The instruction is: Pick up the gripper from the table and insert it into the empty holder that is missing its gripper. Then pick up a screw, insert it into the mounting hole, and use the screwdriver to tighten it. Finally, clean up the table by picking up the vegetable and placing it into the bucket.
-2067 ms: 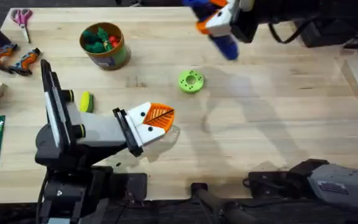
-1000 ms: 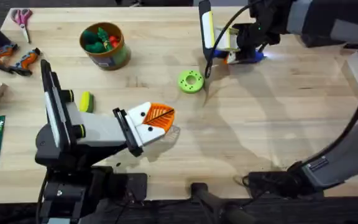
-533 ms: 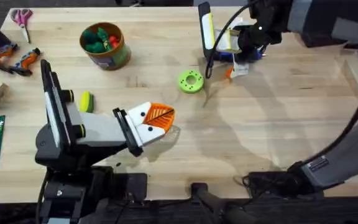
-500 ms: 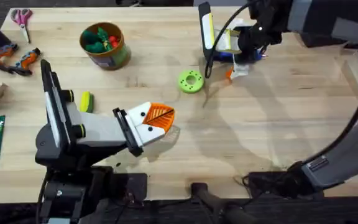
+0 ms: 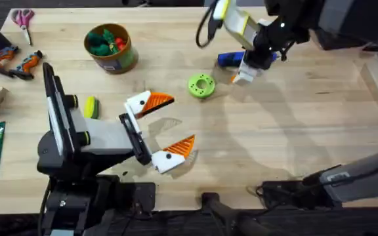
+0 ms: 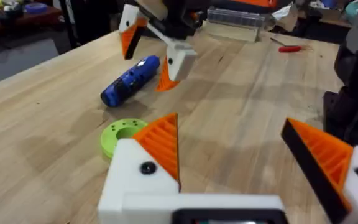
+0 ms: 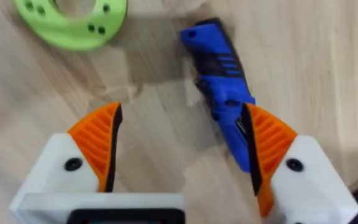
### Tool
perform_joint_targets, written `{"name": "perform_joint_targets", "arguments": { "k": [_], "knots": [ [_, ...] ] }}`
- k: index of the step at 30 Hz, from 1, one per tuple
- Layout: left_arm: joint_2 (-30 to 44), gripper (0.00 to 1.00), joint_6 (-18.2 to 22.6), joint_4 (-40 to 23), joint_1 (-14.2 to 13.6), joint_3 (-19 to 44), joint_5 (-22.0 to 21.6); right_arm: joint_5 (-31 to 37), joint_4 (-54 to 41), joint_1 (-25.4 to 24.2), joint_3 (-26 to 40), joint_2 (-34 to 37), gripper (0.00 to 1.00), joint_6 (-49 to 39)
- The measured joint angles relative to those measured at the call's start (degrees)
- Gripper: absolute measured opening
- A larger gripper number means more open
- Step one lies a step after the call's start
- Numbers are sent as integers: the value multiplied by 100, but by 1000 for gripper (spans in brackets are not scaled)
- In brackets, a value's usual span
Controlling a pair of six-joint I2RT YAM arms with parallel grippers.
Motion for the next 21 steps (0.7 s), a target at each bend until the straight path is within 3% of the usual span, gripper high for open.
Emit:
{"name": "perform_joint_targets", "arguments": {
  "k": [7, 12, 17, 21],
  "knots": [
    [0, 985, -30, 67, 0, 0, -329, -2, -50, 75, 0, -917, 991, 2489],
    [0, 986, -901, 29, 0, 56, -1219, -2, -321, -138, 0, -1613, 992, 3892],
    [9, 986, -1613, -1793, 0, 860, -2303, 0, -678, -451, 0, -2173, 993, 4419],
    [383, 986, -1782, -3195, 0, 2132, -3228, 0, -791, -685, 2, -2429, 993, 4588]
  ]
}}
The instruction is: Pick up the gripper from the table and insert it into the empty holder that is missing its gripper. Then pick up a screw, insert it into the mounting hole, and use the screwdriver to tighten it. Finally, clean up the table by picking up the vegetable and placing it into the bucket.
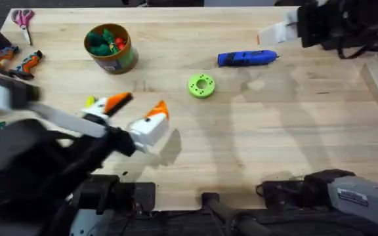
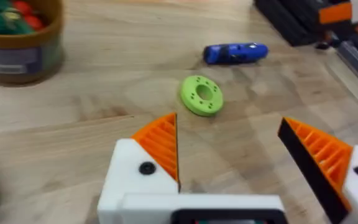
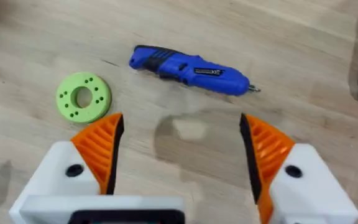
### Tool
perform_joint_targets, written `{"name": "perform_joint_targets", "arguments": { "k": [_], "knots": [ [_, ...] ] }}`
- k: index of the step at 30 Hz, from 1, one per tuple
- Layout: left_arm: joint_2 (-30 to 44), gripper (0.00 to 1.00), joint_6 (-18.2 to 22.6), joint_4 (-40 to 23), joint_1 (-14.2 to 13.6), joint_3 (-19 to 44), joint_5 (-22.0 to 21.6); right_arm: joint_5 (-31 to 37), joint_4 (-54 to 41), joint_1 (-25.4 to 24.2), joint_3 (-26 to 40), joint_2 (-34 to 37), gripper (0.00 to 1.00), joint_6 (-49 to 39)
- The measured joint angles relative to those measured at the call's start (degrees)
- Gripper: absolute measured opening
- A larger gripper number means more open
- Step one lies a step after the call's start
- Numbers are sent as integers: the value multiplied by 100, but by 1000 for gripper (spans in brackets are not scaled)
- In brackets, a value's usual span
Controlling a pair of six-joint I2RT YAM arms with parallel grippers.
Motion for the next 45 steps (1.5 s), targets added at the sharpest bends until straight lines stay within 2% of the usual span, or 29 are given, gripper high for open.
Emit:
{"name": "perform_joint_targets", "arguments": {
  "k": [5, 9, 11, 13, 17, 23, 28, 32, 35, 39, 45],
  "knots": [
    [1070, 986, -4, -1306, 0, 1630, -886, 0, -68, -187, 0, -5, 994, 87],
    [2198, 985, 2, -2356, 0, 2660, -1600, 0, -68, -203, 0, -4, 994, 105],
    [2754, 986, 48, -2724, 0, 3073, -1959, 0, -68, -203, 0, -5, 994, 105],
    [3306, 986, 120, -2838, 0, 3421, -2303, 0, -68, -203, 0, -4, 994, 105],
    [4110, 986, 215, -2781, 0, 3723, -2727, 0, -73, -203, 0, -4, 994, 105],
    [5037, 986, 247, -2760, 0, 3723, -3634, 0, -206, -203, 0, -4, 994, 105],
    [5808, 984, 328, -2900, 72, 3723, -4159, 0, -236, -203, 0, -6, 994, 105],
    [6472, 984, 410, -2943, 372, 3723, -4292, 0, -236, -203, 0, -4, 994, 105],
    [6906, 986, 581, -2864, 740, 3723, -4249, 0, -236, -203, 0, -4, 993, 105],
    [7381, 986, 985, -2495, 1320, 3723, -4029, 0, -236, -203, 0, -4, 993, 105],
    [7964, 986, 1291, -1936, 2111, 3723, -3598, 0, -236, -203, 0, -4, 993, 105]
  ]
}}
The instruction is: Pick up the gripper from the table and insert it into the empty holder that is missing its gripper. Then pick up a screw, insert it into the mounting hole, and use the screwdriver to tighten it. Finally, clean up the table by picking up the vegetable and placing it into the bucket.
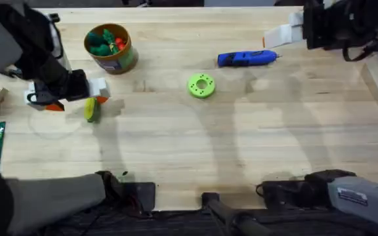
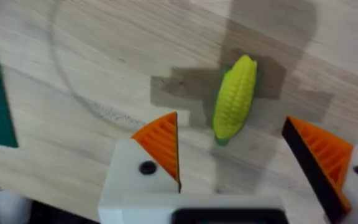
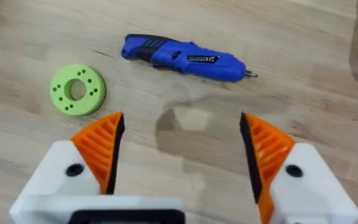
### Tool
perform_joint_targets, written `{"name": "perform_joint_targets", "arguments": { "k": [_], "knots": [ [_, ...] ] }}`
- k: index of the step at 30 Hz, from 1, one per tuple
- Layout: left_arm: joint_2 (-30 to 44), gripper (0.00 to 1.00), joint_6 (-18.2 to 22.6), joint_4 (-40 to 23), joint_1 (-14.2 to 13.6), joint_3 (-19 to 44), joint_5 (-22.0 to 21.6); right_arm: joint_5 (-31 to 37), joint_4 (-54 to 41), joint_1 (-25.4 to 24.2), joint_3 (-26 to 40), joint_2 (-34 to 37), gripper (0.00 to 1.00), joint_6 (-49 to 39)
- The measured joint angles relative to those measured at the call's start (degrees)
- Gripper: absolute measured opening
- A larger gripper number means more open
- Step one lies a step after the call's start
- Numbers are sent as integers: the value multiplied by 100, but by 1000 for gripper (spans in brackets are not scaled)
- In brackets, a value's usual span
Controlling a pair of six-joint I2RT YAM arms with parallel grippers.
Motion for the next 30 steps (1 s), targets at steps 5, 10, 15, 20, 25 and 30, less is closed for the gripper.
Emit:
{"name": "perform_joint_targets", "arguments": {
  "k": [5, 10, 15, 20, 25, 30],
  "knots": [
    [444, 986, 384, 245, 363, 0, 391, 0, 0, 0, 0, 0, 994, 0],
    [946, 986, 793, 542, 377, 0, 536, 0, 0, 0, 0, 0, 993, 0],
    [1252, 552, 943, 568, 364, 76, 801, 0, -70, 0, 0, -1, 993, 0],
    [1314, 19, 1014, 586, 355, 171, 827, 0, -217, 0, 0, 0, 993, 0],
    [1318, 22, 1039, 566, 355, 177, 839, 0, -238, 0, 0, -1, 992, 0],
    [1325, 22, 1406, 243, 403, 235, 1352, 0, -238, 0, 0, 0, 992, 0]
  ]
}}
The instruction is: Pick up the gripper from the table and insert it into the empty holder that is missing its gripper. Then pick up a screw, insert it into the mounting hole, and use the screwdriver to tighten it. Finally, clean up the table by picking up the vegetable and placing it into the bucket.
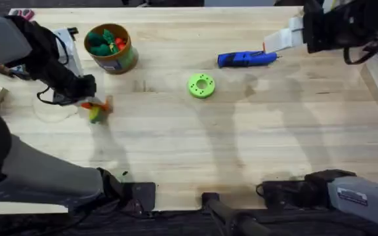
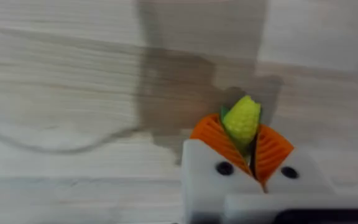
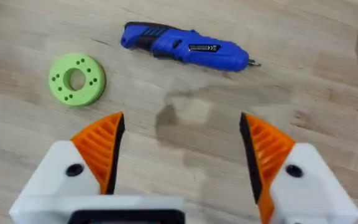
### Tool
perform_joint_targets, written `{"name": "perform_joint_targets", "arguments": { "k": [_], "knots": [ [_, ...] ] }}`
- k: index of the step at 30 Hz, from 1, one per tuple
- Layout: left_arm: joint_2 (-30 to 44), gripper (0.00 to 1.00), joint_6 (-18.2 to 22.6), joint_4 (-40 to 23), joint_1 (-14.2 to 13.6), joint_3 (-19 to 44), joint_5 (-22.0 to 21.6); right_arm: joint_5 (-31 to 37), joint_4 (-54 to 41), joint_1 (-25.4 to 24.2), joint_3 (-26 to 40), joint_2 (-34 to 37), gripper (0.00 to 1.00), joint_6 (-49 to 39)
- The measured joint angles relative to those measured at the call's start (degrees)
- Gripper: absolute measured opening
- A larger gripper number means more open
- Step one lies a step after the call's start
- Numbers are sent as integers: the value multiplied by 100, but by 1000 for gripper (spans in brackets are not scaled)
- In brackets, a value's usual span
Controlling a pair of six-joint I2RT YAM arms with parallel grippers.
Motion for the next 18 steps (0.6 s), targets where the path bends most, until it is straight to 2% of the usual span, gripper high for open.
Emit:
{"name": "perform_joint_targets", "arguments": {
  "k": [4, 11, 15, 18],
  "knots": [
    [4, 22, 392, -553, -24, 248, 838, 0, 0, 0, 0, 0, 993, 0],
    [4, 22, 615, -1225, -26, 1630, 2128, 0, -1, 0, 0, 0, 994, 0],
    [6, 22, 605, -1116, -55, 2460, 2752, 0, 0, 0, 0, -1, 992, 0],
    [4, 22, 346, -471, -149, 2900, 2941, 0, -1, 0, 0, 0, 993, 0]
  ]
}}
